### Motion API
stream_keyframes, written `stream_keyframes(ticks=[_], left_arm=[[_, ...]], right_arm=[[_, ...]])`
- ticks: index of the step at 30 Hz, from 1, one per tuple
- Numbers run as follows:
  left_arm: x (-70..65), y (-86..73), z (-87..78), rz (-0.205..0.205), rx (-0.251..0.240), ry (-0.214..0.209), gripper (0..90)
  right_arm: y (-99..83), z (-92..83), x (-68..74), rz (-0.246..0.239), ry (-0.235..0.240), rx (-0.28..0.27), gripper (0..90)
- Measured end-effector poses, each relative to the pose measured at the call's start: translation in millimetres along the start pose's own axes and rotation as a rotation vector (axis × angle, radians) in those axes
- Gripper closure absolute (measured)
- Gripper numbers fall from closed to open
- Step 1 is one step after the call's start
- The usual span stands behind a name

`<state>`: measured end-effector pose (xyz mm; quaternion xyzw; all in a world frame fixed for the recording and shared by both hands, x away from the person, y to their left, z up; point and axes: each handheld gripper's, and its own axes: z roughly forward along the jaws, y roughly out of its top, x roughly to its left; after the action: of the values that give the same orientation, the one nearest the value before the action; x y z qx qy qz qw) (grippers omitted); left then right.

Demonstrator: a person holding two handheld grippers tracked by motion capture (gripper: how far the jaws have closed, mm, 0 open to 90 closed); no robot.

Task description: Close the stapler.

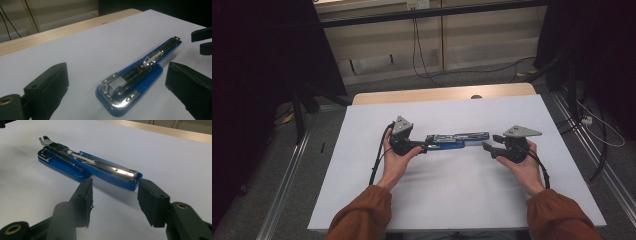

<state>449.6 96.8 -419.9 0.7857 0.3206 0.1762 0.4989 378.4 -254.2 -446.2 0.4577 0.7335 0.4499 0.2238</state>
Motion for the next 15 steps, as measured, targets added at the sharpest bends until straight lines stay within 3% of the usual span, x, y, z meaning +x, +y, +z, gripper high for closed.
stream_keyframes(ticks=[2,4,8,12,15], left_arm=[[-0.3,-0.9,3.6,0.025,0.010,0.015,6.8],[-1.5,-3.3,5.5,0.005,0.011,0.001,7.0],[-3.0,-5.4,5.6,0.028,0.043,0.003,6.5],[-5.1,-7.9,6.1,0.022,0.071,-0.016,6.7],[-4.4,-7.0,2.5,0.015,0.062,-0.009,10.1]], right_arm=[[-0.7,0.4,-1.4,-0.001,0.008,-0.001,53.0],[-1.5,1.3,-1.7,-0.006,0.015,0.006,55.5],[-1.8,3.9,-0.9,-0.010,0.025,0.013,62.7],[-2.9,5.3,-1.0,-0.014,0.026,0.022,70.7],[-3.4,4.5,-1.4,-0.023,0.022,0.025,80.2]])
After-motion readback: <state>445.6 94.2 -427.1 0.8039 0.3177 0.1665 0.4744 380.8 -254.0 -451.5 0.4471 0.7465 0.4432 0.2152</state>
